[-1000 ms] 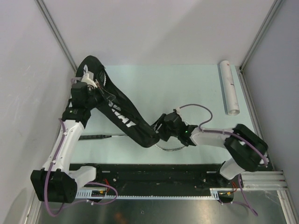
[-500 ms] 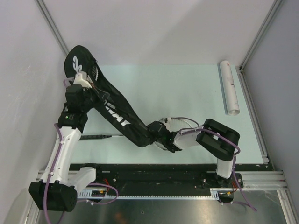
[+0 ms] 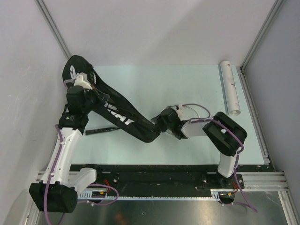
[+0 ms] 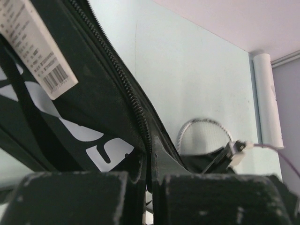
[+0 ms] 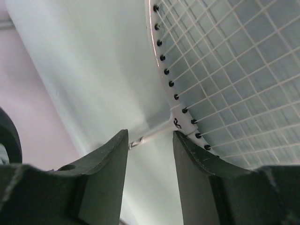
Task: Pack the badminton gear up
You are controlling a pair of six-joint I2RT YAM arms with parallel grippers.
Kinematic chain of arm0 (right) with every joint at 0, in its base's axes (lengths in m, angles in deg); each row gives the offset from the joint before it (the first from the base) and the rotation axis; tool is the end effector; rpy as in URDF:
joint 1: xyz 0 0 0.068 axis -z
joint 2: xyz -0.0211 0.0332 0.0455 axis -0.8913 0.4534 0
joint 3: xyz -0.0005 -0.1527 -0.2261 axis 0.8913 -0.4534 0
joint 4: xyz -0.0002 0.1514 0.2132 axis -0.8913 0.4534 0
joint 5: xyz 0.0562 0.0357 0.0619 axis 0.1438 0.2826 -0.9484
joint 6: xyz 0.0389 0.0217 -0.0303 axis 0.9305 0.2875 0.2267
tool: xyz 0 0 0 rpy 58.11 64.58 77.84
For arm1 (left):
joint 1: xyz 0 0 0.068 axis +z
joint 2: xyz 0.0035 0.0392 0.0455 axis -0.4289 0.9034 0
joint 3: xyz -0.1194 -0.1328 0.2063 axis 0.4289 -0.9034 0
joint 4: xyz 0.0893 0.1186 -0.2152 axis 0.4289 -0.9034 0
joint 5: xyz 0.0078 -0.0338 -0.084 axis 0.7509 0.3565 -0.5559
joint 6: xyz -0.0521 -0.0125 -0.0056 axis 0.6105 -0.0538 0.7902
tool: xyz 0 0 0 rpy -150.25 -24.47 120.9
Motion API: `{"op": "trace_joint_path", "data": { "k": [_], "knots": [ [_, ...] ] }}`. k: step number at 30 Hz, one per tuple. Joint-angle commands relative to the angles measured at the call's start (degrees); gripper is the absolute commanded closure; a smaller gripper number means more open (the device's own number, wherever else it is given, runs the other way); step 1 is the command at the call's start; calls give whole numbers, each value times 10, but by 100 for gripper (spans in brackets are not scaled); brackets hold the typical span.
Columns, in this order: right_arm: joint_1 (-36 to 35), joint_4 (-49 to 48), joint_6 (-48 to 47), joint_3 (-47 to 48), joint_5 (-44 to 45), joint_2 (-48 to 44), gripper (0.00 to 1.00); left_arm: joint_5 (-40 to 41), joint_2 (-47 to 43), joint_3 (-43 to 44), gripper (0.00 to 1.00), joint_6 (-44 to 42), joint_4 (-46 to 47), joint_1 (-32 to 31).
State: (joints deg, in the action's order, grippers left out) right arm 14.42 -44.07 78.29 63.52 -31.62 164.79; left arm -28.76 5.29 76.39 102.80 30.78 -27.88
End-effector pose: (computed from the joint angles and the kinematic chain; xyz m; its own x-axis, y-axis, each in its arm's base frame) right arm 0.2437 0.2648 0.1256 -0.6382 0.7492 -0.1770 0.3817 0.5076 0.7724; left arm 0.2217 -0.0161 0.3483 -0.4297 -0.4795 -0.7651 -0.0039 0.8483 -0.5295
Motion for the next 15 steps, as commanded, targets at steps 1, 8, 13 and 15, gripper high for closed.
{"op": "trace_joint_path", "data": {
  "k": [1,8,13,15],
  "knots": [
    [119,75,-233,24,-30,-3,50,1,-16,5,100,-15,48,4],
    [212,262,-518,273,-167,95,42,-17,3,4,100,-25,48,4],
    [160,347,-551,347,-130,99,34,-11,2,-7,100,-33,48,4],
    [146,390,-480,379,-106,112,33,-7,-4,-12,100,-34,48,4]
  ]
}}
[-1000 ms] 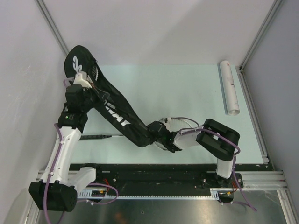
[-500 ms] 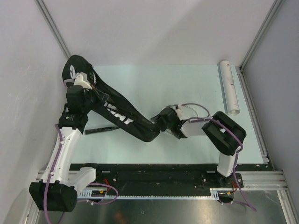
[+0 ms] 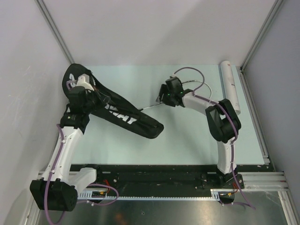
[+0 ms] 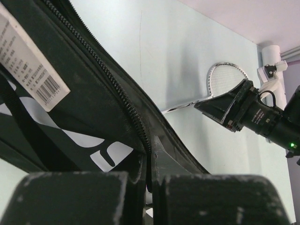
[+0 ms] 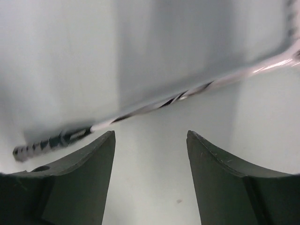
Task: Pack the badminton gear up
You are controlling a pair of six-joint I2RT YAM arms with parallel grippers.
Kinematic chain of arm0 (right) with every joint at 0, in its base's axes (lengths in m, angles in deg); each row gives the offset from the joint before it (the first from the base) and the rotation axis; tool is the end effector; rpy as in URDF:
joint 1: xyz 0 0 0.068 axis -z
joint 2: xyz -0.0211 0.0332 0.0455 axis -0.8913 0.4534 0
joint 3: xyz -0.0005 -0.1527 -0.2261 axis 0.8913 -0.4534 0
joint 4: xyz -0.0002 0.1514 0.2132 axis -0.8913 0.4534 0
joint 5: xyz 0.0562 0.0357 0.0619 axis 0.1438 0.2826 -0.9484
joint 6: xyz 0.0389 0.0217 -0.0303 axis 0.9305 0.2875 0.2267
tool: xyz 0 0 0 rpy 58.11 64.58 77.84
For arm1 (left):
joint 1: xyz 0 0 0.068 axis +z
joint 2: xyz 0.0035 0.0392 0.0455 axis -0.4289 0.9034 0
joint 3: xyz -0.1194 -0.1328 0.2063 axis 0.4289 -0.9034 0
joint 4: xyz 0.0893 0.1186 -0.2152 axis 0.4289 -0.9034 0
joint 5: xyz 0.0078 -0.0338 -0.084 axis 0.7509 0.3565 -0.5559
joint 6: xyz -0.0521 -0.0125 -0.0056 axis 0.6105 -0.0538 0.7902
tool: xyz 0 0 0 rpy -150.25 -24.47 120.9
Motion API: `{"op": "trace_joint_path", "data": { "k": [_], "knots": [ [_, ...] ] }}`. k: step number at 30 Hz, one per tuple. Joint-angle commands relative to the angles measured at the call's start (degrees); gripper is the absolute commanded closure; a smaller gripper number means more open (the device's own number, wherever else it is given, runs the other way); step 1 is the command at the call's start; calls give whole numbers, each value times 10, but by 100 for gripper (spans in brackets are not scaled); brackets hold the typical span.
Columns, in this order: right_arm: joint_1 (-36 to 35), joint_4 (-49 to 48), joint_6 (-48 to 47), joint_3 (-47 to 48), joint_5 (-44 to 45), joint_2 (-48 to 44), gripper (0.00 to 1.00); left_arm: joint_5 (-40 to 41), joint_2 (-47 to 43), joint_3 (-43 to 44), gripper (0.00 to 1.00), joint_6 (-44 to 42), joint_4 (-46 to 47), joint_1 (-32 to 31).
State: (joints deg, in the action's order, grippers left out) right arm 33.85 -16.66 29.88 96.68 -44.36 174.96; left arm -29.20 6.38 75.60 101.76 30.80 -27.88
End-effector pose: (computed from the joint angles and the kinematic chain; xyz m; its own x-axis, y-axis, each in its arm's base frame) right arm 0.3947 0.2205 0.1871 -0.7708 0.2856 -0.5694 -0.0075 0.8897 0.4564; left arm 0.2261 -0.0165 0.3397 -0.4579 -0.4621 -0.7594 -0.0068 0.8561 -0.5168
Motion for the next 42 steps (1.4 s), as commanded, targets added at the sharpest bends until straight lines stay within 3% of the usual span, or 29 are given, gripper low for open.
{"op": "trace_joint_path", "data": {
  "k": [1,3,6,7,10,15,19,22,30,35,39,42],
  "knots": [
    [-60,124,42,55,26,15,32,1,-19,-7,100,-23,48,4],
    [-68,88,104,51,1,23,34,12,-33,-12,100,-24,48,4],
    [-87,-60,143,17,-48,30,51,25,-55,-17,100,-26,48,4],
    [-89,-83,160,20,-73,47,68,28,-59,-19,99,-27,48,4],
    [-99,-164,172,36,-85,72,77,27,-70,-24,100,-31,47,4],
    [-117,-192,182,56,-69,103,76,34,-75,-25,99,-39,45,4],
    [-125,-112,179,161,-76,171,76,37,-69,-22,100,-37,45,4],
    [-138,-66,159,189,-56,189,75,42,-70,-19,100,-39,45,4],
    [-132,-12,120,195,-67,187,75,37,-65,-22,100,-43,46,4],
    [-131,46,67,111,-109,127,74,34,-56,-17,100,-52,46,4],
    [-132,87,7,-10,-138,53,72,21,-20,-8,100,-67,45,4],
    [-142,160,-60,-36,-95,7,71,3,-2,-4,100,-70,46,3]
  ]
}}
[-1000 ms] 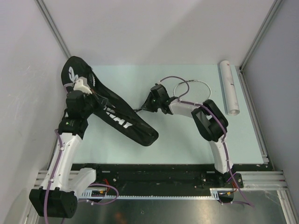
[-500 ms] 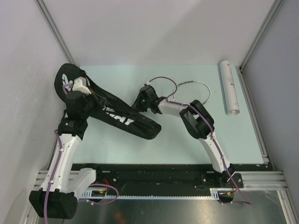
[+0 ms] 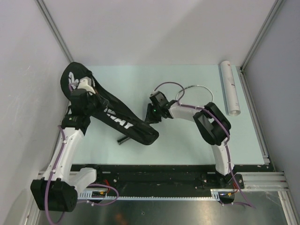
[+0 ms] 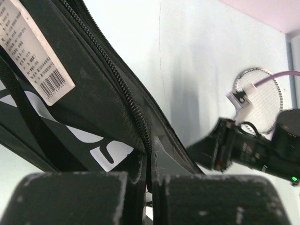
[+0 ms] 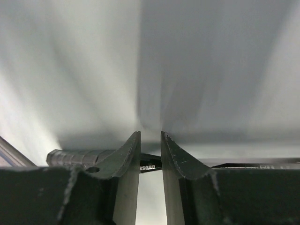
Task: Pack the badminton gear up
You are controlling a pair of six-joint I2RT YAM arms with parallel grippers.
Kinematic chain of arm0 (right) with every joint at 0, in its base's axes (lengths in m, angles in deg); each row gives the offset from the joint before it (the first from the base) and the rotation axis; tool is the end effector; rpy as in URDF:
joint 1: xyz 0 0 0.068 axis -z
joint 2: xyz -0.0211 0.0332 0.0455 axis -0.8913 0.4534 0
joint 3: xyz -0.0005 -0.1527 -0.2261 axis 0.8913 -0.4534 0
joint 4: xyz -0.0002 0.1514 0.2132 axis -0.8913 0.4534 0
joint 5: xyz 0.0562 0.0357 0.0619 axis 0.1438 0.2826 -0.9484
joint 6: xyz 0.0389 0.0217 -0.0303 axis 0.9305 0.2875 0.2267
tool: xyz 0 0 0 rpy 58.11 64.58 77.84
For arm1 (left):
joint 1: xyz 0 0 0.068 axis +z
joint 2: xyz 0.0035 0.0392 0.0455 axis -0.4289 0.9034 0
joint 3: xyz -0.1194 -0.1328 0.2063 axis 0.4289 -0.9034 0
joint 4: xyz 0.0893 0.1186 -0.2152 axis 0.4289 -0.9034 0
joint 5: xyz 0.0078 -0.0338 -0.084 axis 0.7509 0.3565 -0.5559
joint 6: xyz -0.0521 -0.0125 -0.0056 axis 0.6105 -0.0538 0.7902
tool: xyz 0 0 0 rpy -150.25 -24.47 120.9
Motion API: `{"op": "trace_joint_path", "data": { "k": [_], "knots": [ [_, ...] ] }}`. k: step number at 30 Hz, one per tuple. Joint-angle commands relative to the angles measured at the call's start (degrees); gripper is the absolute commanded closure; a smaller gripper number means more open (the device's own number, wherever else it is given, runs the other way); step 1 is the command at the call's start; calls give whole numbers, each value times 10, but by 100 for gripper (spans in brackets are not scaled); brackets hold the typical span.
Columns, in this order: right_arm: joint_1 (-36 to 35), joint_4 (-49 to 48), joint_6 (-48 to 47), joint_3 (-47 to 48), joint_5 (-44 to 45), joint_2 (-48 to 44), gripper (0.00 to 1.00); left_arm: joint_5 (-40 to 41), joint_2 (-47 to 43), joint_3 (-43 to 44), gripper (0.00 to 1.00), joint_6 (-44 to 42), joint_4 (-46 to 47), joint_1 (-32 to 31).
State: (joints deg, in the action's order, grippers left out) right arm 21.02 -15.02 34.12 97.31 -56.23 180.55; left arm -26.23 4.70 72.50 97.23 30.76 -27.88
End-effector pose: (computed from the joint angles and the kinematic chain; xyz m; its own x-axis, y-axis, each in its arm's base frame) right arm 0.3342 0.3110 0.1465 -0.9286 0.0607 -0.3661 -0.1657 0.8149 0.5553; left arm 0.2199 -0.0145 0.3266 -0.4579 -0.3967 -0.7956 -0.0238 0.9001 -0.4351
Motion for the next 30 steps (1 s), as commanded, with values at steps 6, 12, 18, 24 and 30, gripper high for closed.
{"op": "trace_joint_path", "data": {
  "k": [6,12,18,24,30],
  "knots": [
    [-6,115,-81,-148,45,-176,68,-47,62,35,100,-64,45,-14],
    [-31,29,84,-232,144,-279,38,-55,95,46,100,-79,43,-32],
    [-32,89,248,-234,187,-265,21,-55,116,65,100,-80,39,-41],
    [-34,194,395,-232,229,-251,20,-42,111,53,99,-89,39,-46],
    [-32,185,408,-227,233,-227,21,-42,104,45,100,-91,40,-46]
  ]
}}
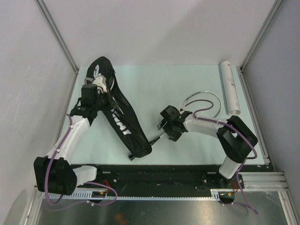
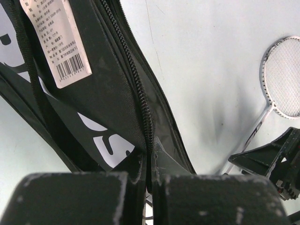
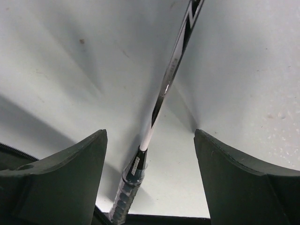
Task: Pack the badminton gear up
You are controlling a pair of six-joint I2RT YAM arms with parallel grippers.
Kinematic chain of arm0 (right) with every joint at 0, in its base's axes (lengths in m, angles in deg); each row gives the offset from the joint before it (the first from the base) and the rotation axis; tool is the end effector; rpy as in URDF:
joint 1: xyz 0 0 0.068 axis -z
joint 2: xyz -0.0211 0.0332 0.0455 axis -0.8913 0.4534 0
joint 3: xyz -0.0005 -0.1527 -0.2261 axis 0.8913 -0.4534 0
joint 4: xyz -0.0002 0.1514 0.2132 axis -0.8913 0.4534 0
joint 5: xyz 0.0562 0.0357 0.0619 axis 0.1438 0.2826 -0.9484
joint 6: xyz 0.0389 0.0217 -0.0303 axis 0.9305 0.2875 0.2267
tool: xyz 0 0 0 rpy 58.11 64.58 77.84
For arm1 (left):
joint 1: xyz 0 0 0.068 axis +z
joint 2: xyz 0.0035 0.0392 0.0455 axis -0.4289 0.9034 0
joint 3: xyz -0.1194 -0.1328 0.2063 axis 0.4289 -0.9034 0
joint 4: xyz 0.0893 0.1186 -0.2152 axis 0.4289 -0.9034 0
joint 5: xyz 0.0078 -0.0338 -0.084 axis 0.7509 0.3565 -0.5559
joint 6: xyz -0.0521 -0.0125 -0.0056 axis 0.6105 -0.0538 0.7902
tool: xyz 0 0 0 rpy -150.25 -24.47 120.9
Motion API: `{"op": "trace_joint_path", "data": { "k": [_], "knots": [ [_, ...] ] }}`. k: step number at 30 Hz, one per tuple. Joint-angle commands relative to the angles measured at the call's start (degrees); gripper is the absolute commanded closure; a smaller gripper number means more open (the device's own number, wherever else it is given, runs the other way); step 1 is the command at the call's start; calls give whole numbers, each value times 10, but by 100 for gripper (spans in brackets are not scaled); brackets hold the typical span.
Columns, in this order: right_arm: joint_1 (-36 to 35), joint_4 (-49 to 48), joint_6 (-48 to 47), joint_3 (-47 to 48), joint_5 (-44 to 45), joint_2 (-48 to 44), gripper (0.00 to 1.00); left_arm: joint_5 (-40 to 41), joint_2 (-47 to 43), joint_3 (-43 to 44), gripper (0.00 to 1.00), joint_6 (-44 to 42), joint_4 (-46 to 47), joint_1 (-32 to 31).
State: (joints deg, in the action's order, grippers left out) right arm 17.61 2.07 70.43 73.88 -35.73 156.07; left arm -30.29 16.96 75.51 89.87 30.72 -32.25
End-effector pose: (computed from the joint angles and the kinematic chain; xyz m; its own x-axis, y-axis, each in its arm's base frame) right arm 0.2335 0.2295 0.1713 -0.7689 0.6036 -0.2108 0.5054 0.7758 0.3777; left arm 0.2616 -0.0389 0.2973 -0.6234 -0.2211 -0.7500 0.1071 0.9260 -0.3620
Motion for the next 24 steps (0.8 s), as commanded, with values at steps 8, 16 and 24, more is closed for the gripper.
{"op": "trace_joint_path", "data": {
  "k": [8,16,24],
  "knots": [
    [-5,56,53,75,55,81,39,-1,-27,1,100,-23,41,-4],
    [3,178,7,175,14,180,49,8,-32,0,100,-26,41,-4],
    [8,150,-125,180,62,193,100,15,-20,3,99,-36,41,-4]
  ]
}}
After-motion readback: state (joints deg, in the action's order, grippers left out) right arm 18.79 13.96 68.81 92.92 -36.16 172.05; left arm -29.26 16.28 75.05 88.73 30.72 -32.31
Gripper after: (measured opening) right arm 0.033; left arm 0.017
